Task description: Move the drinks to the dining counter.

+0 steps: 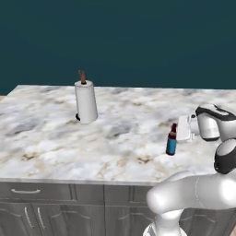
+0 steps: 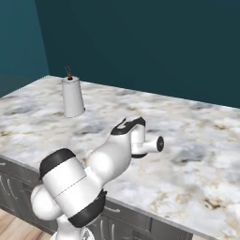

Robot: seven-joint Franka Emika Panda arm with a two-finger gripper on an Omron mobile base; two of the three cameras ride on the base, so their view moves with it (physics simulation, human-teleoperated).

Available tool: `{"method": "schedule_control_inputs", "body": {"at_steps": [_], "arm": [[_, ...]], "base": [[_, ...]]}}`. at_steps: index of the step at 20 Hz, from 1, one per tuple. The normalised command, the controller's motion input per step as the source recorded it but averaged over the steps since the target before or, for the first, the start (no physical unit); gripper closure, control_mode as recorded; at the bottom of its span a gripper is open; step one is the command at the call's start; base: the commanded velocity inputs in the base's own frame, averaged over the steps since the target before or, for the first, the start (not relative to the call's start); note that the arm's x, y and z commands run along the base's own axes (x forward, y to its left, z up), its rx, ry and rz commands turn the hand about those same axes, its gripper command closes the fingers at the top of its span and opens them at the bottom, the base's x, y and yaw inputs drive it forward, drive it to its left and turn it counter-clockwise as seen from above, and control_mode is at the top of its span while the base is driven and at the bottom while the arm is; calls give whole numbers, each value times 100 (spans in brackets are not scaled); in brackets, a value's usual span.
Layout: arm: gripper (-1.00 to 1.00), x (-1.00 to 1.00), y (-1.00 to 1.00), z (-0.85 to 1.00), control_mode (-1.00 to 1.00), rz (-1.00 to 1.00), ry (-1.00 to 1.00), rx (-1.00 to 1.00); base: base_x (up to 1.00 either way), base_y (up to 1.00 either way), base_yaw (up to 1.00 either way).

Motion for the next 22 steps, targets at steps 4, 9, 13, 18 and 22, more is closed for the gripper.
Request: {"method": "schedule_control_inputs", "body": {"at_steps": [4, 9, 13, 18, 22], "arm": [[-100, 3, 7, -36, -100, 0, 0, 0], [-100, -2, 0, -14, -100, 0, 0, 0], [-100, -18, 0, -1, -100, 0, 0, 0], [-100, -22, 0, 0, -100, 0, 0, 0], [-100, -21, 0, 0, -100, 0, 0, 0]], "base": [[0, 0, 0], [0, 0, 0], [0, 0, 0], [0, 0, 0], [0, 0, 0]]}}
